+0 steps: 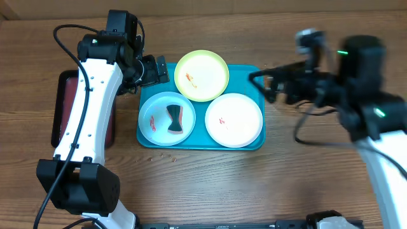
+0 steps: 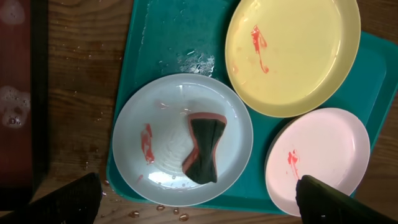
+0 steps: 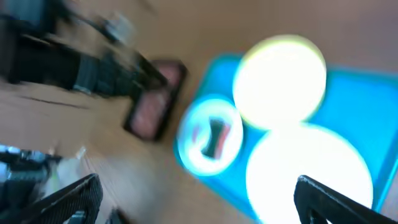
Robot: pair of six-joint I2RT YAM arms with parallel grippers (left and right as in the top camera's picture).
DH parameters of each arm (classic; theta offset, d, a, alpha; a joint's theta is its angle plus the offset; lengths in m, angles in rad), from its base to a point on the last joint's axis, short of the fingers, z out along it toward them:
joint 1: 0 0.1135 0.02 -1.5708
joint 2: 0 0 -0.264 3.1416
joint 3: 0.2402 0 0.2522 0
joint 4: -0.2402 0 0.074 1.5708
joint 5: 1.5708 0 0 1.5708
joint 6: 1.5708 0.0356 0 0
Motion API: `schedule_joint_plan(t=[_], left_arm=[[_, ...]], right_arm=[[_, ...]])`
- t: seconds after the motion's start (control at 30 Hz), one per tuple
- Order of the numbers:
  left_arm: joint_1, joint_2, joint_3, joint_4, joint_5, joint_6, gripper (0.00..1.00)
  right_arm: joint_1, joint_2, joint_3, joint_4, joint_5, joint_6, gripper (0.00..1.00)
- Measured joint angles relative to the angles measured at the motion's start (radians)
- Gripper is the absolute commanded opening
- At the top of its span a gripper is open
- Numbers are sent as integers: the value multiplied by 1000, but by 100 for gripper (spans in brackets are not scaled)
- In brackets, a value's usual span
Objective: Clean dirty plates on tray and stack at the side
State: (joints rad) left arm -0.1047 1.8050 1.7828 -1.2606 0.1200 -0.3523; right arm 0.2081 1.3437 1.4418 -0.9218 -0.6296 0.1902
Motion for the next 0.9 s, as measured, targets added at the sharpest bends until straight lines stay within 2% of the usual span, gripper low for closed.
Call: schedule_joint_plan(t=[0.07, 0.17, 0.2, 0.23, 0.27, 0.3, 0.47, 0.5, 0.57, 0.7, 0.9], left_arm=[[0, 0, 0, 0, 0, 0, 100], [0, 0, 0, 0, 0, 0, 100], [0, 0, 0, 0, 0, 0, 100], [0, 0, 0, 0, 0, 0, 100], [0, 0, 0, 0, 0, 0, 100], [0, 0, 0, 0, 0, 0, 100], [0, 0, 0, 0, 0, 0, 100], [0, 0, 0, -1, 0, 0, 100], [0, 0, 0, 0, 0, 0, 100], [0, 0, 0, 0, 0, 0, 100], [0, 0, 0, 0, 0, 0, 100]], right_arm=[[58, 85, 26, -38, 59, 18, 100], [141, 214, 43, -5, 113, 30, 100], [165, 248, 43, 14, 121, 33, 95], [189, 279, 43, 40, 129, 34, 83], [216, 308, 43, 76, 137, 37, 78], [240, 331, 43, 117, 143, 43, 68], [354, 434, 51, 322, 233, 107, 60], [375, 459, 52, 327, 286, 144, 56], [412, 525, 52, 320, 388, 212, 52], [435, 621, 52, 345, 483, 267, 42], [454, 692, 52, 346, 544, 296, 40]])
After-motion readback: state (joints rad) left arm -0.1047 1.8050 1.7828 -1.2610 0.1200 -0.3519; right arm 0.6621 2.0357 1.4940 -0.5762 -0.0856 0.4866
